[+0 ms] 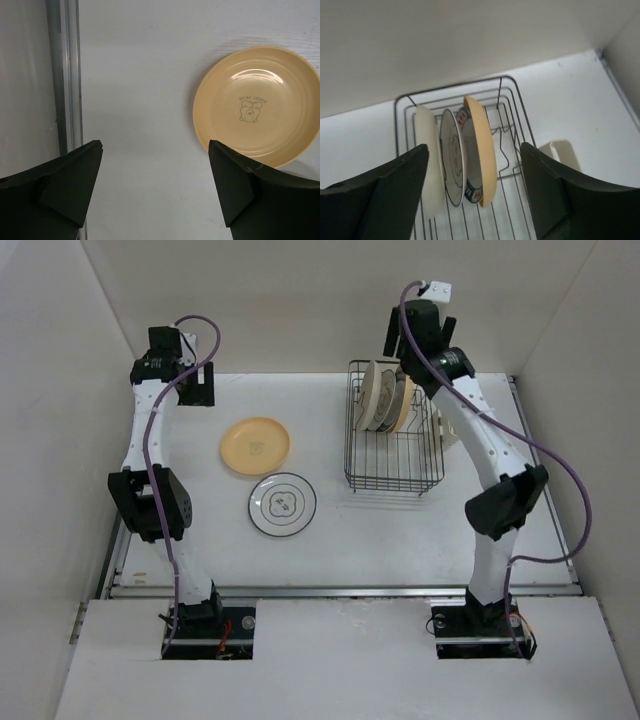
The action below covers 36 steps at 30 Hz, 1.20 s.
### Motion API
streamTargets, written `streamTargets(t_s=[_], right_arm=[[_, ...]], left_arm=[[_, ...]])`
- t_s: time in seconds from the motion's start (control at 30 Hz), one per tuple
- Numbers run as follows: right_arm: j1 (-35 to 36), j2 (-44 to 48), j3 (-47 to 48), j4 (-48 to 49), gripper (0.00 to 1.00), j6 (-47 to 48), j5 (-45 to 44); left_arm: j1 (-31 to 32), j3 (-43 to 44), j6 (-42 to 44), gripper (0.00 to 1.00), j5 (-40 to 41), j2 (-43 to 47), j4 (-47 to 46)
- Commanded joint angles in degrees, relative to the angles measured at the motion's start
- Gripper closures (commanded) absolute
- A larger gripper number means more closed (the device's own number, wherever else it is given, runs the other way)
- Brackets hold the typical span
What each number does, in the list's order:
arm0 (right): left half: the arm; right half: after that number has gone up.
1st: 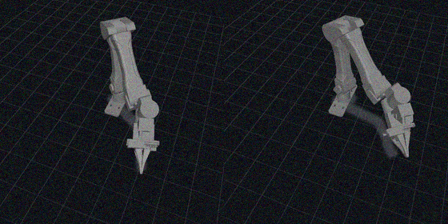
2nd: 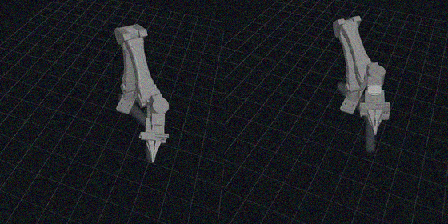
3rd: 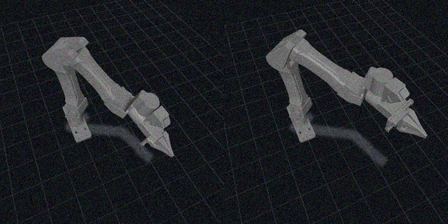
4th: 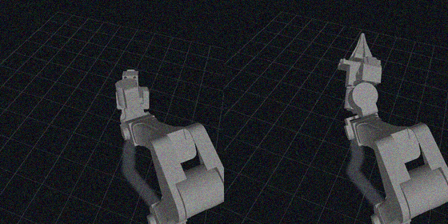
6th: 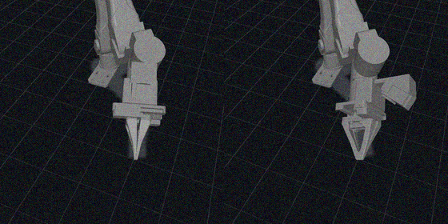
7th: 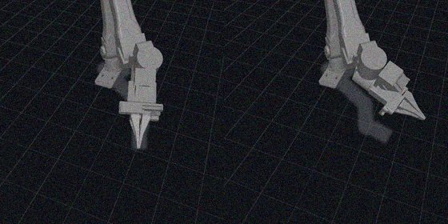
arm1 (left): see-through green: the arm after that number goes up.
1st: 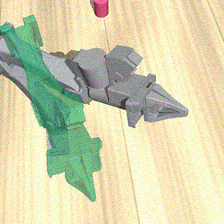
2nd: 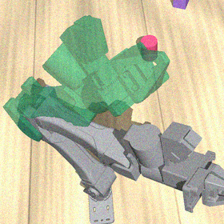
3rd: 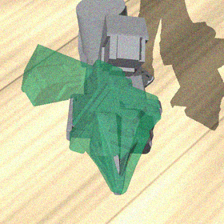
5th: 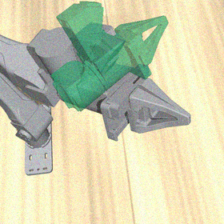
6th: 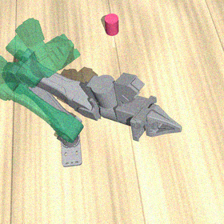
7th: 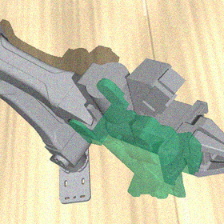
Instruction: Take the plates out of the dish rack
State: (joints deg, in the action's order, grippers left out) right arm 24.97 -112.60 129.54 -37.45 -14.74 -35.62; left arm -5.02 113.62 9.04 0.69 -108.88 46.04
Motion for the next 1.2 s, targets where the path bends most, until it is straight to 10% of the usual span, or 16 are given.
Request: streamTargets(t_s=[0.0, 0.63, 0.8, 1.17], right_arm=[[0.35, -4.83, -1.21, -6.49, 0.24, -6.24, -7.09], [-3.61, -11.15, -8.78, 1.59, 0.61, -9.6, -8.77], [-3.61, -11.68, -6.58, 1.07, 0.91, -9.08, -10.7], [-3.61, -7.56, -3.85, 1.59, 1.0, -2.84, -14.56]], left_arm=[[0.45, 1.6, 1.6, 0.15, -0.16, 3.76, 1.33], [0.45, -2.44, 1.6, 0.15, 1.42, 4.29, 1.33], [0.45, -2.44, 1.6, 0.15, 1.95, 4.29, 1.86], [0.97, -3.14, 1.6, 0.13, 1.42, 4.82, 1.86]])
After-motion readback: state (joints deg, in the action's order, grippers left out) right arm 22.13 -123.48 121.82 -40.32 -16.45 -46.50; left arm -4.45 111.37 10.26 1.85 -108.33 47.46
